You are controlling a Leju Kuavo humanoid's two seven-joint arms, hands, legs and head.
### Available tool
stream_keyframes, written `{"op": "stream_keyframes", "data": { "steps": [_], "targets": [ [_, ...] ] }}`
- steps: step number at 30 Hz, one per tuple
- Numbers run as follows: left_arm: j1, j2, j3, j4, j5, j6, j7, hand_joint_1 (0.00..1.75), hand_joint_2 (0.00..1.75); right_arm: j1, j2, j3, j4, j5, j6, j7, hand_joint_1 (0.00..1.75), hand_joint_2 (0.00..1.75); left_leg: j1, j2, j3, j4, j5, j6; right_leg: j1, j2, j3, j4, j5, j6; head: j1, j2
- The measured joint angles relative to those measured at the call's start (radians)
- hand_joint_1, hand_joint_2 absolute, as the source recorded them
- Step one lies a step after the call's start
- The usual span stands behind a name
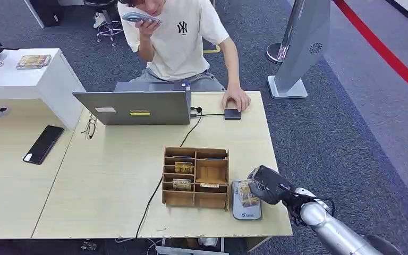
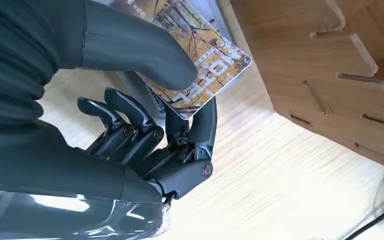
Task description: Pass the card to the sensor for recognition and then transmit it.
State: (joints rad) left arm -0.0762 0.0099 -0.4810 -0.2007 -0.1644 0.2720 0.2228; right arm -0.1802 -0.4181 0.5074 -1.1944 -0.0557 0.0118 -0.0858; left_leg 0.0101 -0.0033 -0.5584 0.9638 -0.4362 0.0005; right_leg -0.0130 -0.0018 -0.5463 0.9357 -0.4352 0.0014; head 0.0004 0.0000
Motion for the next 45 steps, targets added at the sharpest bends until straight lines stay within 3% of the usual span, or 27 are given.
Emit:
{"op": "stream_keyframes", "data": {
  "steps": [45],
  "targets": [
    [0.0, 0.0, 0.0, 0.0, 0.003, 0.005, 0.003, 0.0, 0.0, -0.013, 0.006, 0.017, 0.019, -0.011, -0.002, -0.01, 1.75, 1.75, 0.0, 0.0, 0.0, 0.0, 0.0, 0.0, 0.0, 0.0, 0.0, 0.0, 0.0, 0.0, 0.0, 0.0]
  ]
}}
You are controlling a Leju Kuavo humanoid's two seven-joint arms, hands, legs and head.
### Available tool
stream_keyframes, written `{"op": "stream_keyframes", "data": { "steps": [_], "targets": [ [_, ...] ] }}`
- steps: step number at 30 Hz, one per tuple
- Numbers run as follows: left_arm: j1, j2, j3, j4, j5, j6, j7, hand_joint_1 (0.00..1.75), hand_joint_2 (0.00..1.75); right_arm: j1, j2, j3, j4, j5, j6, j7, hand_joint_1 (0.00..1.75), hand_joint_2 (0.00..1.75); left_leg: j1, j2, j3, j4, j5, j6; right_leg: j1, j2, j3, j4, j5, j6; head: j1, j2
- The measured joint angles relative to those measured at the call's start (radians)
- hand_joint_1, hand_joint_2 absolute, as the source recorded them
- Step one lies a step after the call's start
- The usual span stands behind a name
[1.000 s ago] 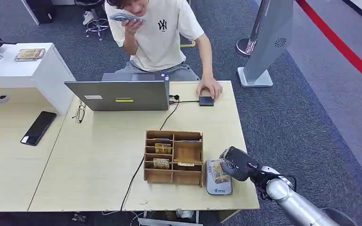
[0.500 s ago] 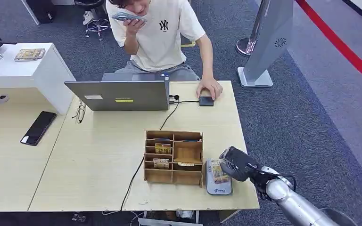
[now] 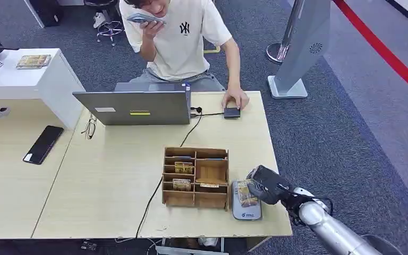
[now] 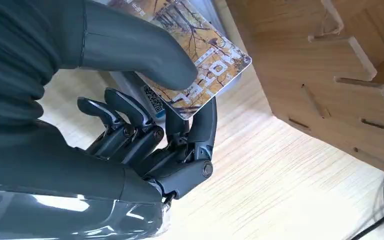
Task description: Pass the card to the sensor for recognition and then transmit it.
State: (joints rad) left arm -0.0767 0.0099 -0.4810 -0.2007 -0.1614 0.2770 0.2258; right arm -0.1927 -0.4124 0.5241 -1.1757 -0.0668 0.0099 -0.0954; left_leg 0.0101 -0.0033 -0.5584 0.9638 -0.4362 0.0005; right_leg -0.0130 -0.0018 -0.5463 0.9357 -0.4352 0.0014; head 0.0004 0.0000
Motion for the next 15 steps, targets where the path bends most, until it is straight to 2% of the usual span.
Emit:
{"op": "stream_keyframes", "data": {
  "steps": [15],
  "targets": [
    [0.0, 0.0, 0.0, 0.0, 0.0, 0.003, 0.003, 0.0, 0.0, -0.009, 0.003, 0.006, 0.01, 0.0, -0.001, -0.006, 1.75, 1.75, 0.0, 0.0, 0.0, 0.0, 0.0, 0.0, 0.0, 0.0, 0.0, 0.0, 0.0, 0.0, 0.0, 0.0]
  ]
}}
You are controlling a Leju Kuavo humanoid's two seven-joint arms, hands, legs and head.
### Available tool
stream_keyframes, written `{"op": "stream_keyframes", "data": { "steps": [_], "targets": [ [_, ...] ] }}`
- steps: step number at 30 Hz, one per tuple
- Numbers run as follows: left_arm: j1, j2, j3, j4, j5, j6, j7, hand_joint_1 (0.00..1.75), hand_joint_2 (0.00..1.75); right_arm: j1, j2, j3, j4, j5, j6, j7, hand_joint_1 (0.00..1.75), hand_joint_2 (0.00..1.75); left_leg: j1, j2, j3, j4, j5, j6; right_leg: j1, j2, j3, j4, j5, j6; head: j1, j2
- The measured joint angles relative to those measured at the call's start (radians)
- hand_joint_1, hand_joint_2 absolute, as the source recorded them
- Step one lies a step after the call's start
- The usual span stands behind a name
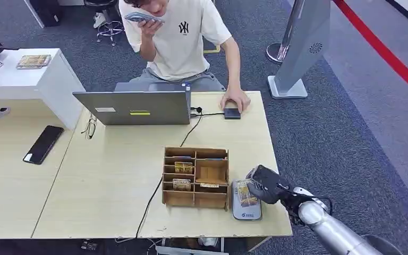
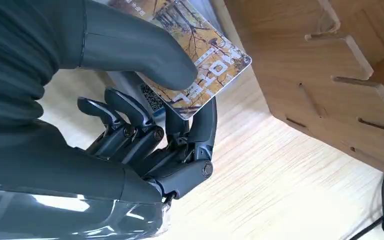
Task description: Pass the card to the sensor for recognition and then transmit it.
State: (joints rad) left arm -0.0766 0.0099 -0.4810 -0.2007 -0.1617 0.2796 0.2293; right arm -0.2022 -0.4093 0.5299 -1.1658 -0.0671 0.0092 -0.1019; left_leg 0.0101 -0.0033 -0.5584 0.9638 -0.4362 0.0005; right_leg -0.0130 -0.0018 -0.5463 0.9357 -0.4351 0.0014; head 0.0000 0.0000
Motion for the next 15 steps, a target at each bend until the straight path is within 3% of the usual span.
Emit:
{"op": "stream_keyframes", "data": {
  "steps": [15],
  "targets": [
    [0.0, 0.0, 0.0, 0.0, -0.003, 0.0, 0.002, 0.0, 0.0, -0.003, 0.005, 0.0, 0.007, 0.0, 0.0, -0.002, 1.75, 1.75, 0.0, 0.0, 0.0, 0.0, 0.0, 0.0, 0.0, 0.0, 0.0, 0.0, 0.0, 0.0, 0.0, 0.0]
  ]
}}
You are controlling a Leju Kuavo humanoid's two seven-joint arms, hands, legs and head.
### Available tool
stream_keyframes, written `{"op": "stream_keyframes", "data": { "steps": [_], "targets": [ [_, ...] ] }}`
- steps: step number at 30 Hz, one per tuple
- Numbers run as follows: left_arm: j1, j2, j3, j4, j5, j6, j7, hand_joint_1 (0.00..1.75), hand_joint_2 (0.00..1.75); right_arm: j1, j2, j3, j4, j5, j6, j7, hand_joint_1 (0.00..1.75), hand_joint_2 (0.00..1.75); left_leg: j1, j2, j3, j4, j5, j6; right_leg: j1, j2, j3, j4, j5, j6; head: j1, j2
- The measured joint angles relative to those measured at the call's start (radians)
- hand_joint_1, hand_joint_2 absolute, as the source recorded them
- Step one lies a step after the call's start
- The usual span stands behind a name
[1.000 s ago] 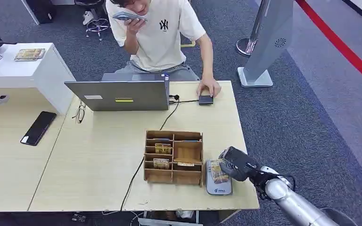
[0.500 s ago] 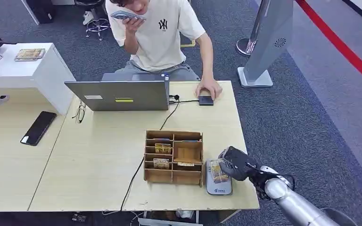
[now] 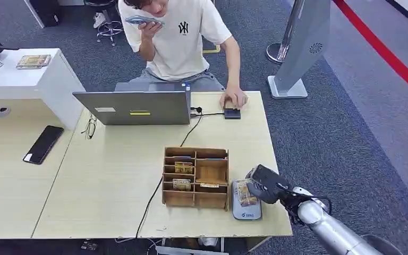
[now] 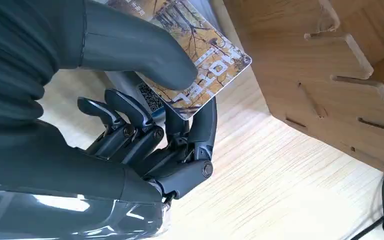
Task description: Pass the card to the sensor for recognition and then transmit it.
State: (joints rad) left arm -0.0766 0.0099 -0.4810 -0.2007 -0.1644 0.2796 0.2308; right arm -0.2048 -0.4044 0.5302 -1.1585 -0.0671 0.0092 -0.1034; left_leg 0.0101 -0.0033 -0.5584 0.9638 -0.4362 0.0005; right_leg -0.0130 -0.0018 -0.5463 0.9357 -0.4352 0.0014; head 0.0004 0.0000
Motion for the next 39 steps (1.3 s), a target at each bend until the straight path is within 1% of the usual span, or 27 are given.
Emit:
{"op": "stream_keyframes", "data": {
  "steps": [39],
  "targets": [
    [0.0, 0.0, 0.0, 0.0, 0.0, 0.0, 0.002, 0.0, 0.0, 0.0, 0.0, 0.0, 0.003, 0.0, 0.0, 0.0, 1.75, 1.75, 0.0, 0.0, 0.0, 0.0, 0.0, 0.0, 0.0, 0.0, 0.0, 0.0, 0.0, 0.0, 0.0, 0.0]
  ]
}}
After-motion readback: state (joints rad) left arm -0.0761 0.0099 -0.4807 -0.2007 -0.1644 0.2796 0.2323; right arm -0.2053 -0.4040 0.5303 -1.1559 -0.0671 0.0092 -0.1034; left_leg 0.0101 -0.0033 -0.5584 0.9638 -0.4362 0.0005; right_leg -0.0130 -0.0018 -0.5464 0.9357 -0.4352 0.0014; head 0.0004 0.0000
